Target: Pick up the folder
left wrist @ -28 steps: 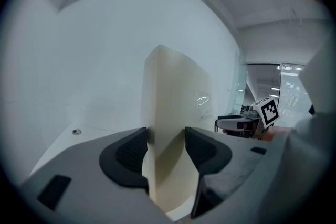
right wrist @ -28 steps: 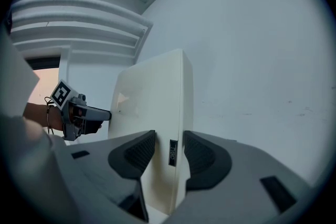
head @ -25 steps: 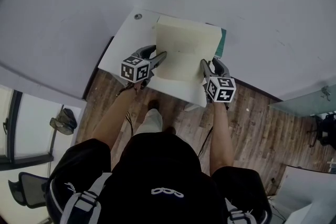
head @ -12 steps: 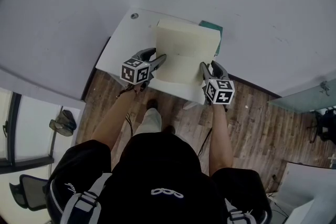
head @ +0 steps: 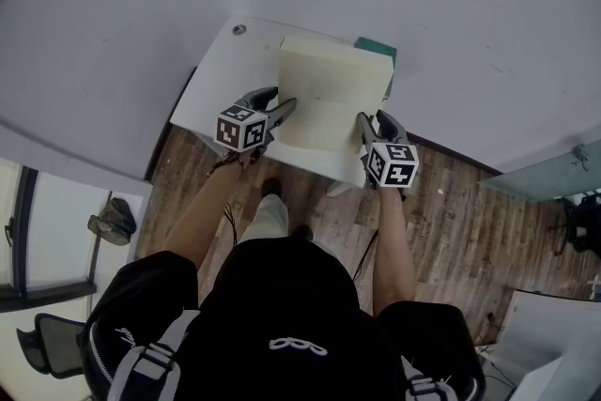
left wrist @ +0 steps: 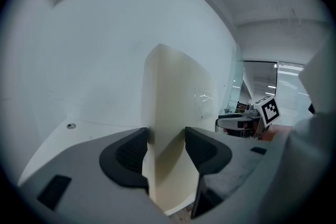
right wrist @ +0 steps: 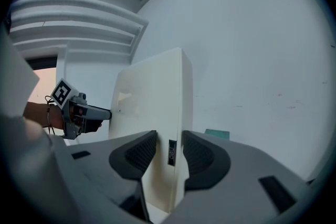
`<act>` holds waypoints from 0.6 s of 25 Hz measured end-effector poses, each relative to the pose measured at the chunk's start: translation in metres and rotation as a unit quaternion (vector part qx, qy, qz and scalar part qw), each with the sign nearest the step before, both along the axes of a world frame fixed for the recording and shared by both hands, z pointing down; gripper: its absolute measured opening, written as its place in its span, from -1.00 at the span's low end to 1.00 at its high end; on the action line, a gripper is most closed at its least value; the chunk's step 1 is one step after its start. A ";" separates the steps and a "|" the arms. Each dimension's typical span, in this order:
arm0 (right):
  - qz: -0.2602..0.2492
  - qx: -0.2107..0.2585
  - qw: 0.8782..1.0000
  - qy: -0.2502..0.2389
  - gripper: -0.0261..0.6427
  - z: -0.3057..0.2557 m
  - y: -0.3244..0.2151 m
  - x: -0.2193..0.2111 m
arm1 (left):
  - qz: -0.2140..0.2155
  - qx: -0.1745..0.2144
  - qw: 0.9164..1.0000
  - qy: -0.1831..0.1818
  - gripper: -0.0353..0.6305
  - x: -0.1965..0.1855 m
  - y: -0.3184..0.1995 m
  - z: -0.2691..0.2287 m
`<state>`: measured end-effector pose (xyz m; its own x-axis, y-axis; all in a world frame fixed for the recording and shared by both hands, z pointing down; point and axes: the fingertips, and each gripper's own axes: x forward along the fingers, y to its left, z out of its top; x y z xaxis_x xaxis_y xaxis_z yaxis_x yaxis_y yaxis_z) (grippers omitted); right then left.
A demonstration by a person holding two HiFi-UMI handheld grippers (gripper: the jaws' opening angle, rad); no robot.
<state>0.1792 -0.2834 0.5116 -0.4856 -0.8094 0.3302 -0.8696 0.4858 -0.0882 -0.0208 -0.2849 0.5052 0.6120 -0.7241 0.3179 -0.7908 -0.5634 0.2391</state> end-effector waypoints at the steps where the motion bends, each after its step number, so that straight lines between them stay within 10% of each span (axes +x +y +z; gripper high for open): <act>1: 0.000 0.000 1.000 0.000 -0.39 0.000 0.000 0.000 | 0.000 0.000 1.000 -0.001 -0.21 0.000 0.000 0.000; 15: -0.001 0.001 1.000 0.004 -0.40 0.001 -0.002 -0.001 | -0.004 -0.003 1.000 0.001 -0.22 -0.001 0.001 0.004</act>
<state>0.1785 -0.2850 0.5123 -0.4851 -0.8089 0.3323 -0.8691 0.4880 -0.0807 -0.0219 -0.2836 0.5090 0.6069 -0.7269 0.3213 -0.7948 -0.5559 0.2436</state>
